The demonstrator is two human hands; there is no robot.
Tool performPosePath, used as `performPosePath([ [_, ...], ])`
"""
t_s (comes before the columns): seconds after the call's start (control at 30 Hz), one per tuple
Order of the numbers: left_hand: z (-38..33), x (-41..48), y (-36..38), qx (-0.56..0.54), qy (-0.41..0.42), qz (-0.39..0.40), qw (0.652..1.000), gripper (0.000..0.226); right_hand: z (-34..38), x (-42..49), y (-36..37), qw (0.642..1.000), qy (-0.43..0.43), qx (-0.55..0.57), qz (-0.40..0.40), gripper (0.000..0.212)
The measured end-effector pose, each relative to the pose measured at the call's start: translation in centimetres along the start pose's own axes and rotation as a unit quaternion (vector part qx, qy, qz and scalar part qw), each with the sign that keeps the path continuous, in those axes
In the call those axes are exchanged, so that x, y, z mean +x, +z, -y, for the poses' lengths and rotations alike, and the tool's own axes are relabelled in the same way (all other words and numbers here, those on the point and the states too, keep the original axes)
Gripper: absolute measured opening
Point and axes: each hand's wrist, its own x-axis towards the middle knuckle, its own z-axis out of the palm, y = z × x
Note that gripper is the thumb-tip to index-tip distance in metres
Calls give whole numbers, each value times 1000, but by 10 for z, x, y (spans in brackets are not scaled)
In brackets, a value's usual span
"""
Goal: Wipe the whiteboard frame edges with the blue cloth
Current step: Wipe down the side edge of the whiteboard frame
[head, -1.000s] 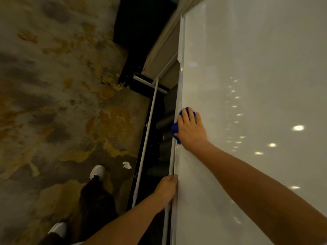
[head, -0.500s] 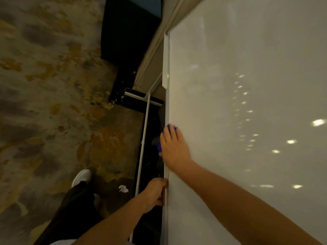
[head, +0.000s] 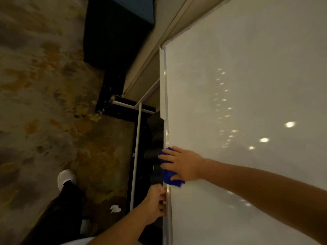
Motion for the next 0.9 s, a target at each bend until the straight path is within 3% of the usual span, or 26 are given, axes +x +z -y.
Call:
performPosePath([
  [0.07, -26, 5, 8, -39, -11, 6, 999, 25, -50, 14, -33, 999, 20, 17, 33, 61],
  [0.17, -79, 13, 20, -99, -2, 12, 995, 43, -81, 35, -61, 995, 97, 17, 14, 62],
  [0.33, -147, 16, 15, -127, -9, 68, 990, 63, -60, 41, -52, 995, -17, 81, 48, 56],
  [0.5, -167, 25, 17, -78, -54, 72, 993, 82, -116, 38, -74, 994, 39, 99, -21, 51],
  [0.63, -196, 37, 17, -66, -60, 66, 994, 89, -142, 45, -87, 995, 29, 89, -26, 51],
  [0.73, -218, 44, 12, -37, -70, 98, 992, 100, -181, 70, -105, 986, 100, 104, -80, 56],
  [0.9, -263, 62, 12, 3, -55, 117, 992, 107, -235, 119, -130, 935, 247, 188, -168, 79],
])
